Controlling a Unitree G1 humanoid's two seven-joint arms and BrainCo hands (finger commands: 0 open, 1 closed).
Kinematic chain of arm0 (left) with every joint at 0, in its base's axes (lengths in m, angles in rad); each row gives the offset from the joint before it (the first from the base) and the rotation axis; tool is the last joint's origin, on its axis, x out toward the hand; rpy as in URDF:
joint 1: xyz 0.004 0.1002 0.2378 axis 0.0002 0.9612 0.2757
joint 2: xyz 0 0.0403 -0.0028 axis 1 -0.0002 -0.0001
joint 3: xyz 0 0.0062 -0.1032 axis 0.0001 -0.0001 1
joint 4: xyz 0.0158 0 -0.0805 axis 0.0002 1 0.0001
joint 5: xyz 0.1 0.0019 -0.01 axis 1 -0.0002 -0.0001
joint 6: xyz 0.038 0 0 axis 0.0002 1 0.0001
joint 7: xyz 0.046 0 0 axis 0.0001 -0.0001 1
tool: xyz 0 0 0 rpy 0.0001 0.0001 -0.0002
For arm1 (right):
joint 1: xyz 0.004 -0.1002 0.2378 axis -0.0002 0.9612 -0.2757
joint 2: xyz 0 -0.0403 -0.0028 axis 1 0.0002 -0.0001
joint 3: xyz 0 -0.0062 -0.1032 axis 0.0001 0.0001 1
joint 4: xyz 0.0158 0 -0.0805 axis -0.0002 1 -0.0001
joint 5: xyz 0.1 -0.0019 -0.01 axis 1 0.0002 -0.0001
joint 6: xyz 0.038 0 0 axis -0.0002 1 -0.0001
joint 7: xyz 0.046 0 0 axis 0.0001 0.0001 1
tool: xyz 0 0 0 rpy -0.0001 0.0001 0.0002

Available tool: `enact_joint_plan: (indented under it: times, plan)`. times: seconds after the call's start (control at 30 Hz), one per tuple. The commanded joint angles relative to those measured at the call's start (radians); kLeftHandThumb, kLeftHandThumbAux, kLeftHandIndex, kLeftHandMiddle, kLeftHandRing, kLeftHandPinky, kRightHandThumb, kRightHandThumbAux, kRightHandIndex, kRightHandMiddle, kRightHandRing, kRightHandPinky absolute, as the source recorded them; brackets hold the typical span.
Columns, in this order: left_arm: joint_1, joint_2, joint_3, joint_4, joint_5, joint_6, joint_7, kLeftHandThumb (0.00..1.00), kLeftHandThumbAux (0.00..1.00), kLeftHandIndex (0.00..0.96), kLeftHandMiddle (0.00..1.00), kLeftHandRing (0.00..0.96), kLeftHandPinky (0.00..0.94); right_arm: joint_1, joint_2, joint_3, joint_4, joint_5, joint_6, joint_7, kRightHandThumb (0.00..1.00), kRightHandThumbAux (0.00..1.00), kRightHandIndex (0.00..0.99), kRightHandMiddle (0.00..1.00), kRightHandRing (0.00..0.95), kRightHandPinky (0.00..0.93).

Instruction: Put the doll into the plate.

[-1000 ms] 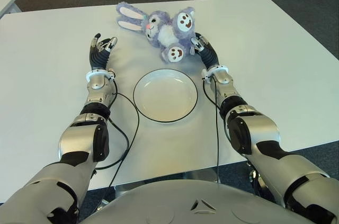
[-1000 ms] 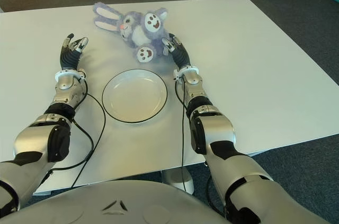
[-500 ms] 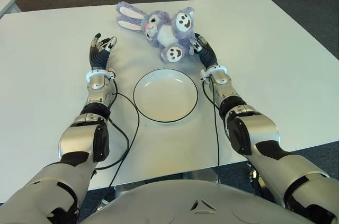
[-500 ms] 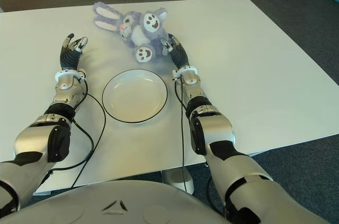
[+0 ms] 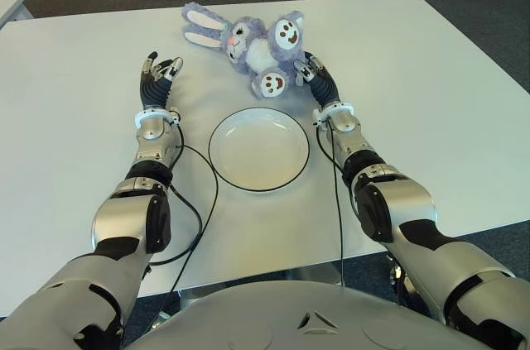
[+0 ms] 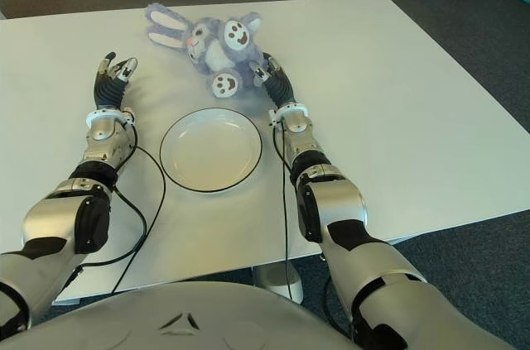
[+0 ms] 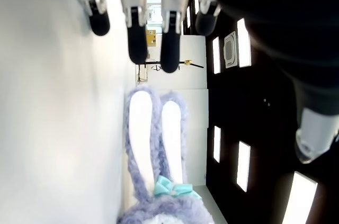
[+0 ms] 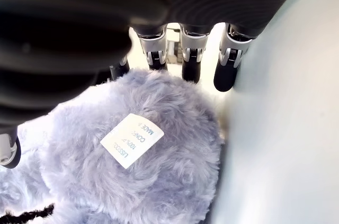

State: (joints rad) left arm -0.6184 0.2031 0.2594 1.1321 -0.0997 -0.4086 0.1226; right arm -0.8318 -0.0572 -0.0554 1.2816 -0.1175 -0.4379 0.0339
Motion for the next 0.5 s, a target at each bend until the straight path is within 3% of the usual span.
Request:
enact_joint_plan:
  times: [0.03, 0.5]
  plan:
    - [0.088, -0.033, 0.0, 0.054, -0.001, 0.045, -0.001, 0.0, 0.54, 0.083, 0.23, 0.173, 0.025, 0.073, 0.018, 0.013, 0.053, -0.02, 0.051, -0.013, 0.193, 0.362, 0.0, 0.0, 0.0, 0.0]
    - [0.091, -0.031, -0.003, 0.053, 0.002, 0.042, 0.0, 0.0, 0.529, 0.081, 0.231, 0.176, 0.036, 0.078, 0.014, 0.059, 0.052, -0.08, 0.028, -0.109, 0.18, 0.368, 0.0, 0.0, 0.0, 0.0]
